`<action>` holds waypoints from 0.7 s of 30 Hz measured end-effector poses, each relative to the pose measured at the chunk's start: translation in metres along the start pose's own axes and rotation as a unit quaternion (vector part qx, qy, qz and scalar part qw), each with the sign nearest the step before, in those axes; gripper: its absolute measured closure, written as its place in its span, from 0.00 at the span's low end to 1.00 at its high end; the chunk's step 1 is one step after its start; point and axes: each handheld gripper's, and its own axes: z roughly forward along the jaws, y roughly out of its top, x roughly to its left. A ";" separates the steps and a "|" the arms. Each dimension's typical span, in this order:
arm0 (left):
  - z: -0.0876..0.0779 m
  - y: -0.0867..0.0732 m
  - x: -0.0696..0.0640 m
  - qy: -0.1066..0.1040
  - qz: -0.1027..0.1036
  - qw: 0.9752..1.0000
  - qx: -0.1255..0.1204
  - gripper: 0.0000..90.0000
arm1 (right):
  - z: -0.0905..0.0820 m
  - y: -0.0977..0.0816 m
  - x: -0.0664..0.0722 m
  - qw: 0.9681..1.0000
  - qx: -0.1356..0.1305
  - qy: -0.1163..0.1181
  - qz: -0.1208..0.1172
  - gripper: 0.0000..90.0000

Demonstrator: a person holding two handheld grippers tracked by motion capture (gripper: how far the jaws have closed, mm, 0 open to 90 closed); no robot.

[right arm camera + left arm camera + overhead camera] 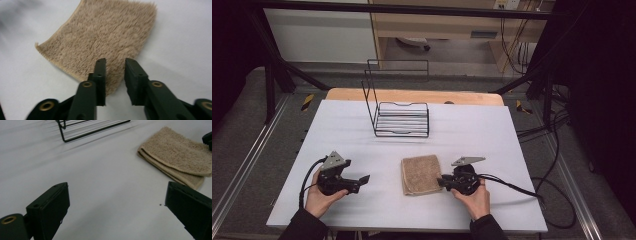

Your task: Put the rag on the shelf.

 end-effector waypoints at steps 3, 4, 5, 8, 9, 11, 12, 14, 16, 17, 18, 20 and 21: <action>0.008 0.010 -0.009 0.000 0.012 1.000 0.008 0.07 | -0.006 0.001 -0.005 0.999 -0.027 -0.003 -0.017 0.64; 0.011 0.013 -0.013 -0.001 0.015 1.000 0.010 0.07 | -0.008 0.001 -0.006 0.999 -0.034 -0.002 -0.019 0.60; 0.015 0.016 -0.016 -0.001 0.018 1.000 0.011 0.07 | -0.010 0.001 -0.008 0.999 -0.041 -0.004 -0.023 0.54; 0.027 0.027 -0.025 0.000 0.025 1.000 0.014 0.08 | -0.012 0.000 -0.012 0.997 -0.058 -0.016 -0.039 0.40; 0.031 0.030 -0.027 0.002 0.027 1.000 0.016 0.08 | -0.013 0.000 -0.014 0.997 -0.060 -0.015 -0.041 0.36; 0.040 0.036 -0.031 -0.003 0.023 1.000 0.017 0.09 | -0.013 -0.001 -0.019 0.997 -0.060 -0.011 -0.037 0.31; 0.044 0.039 -0.032 -0.006 0.022 1.000 0.019 0.09 | -0.013 -0.002 -0.020 0.998 -0.059 -0.010 -0.035 0.28; 0.051 0.043 -0.035 -0.007 0.019 1.000 0.021 0.10 | -0.012 -0.002 -0.024 0.998 -0.051 -0.015 -0.029 0.23; 0.059 0.047 -0.038 -0.006 0.018 1.000 0.022 0.12 | -0.012 -0.003 -0.026 0.998 -0.046 -0.019 -0.028 0.17; 0.062 0.049 -0.039 -0.004 0.020 0.999 0.024 0.12 | -0.011 -0.003 -0.027 0.998 -0.046 -0.020 -0.026 0.16; 0.065 0.051 -0.039 0.000 0.019 0.999 0.027 0.13 | -0.011 -0.003 -0.028 0.998 -0.045 -0.020 -0.026 0.15; 0.072 0.055 -0.040 0.004 0.016 0.999 0.030 0.15 | -0.010 -0.003 -0.028 0.998 -0.045 -0.021 -0.023 0.12; 0.075 0.056 -0.040 0.007 0.013 0.999 0.031 0.17 | -0.010 -0.003 -0.028 0.999 -0.046 -0.017 -0.021 0.11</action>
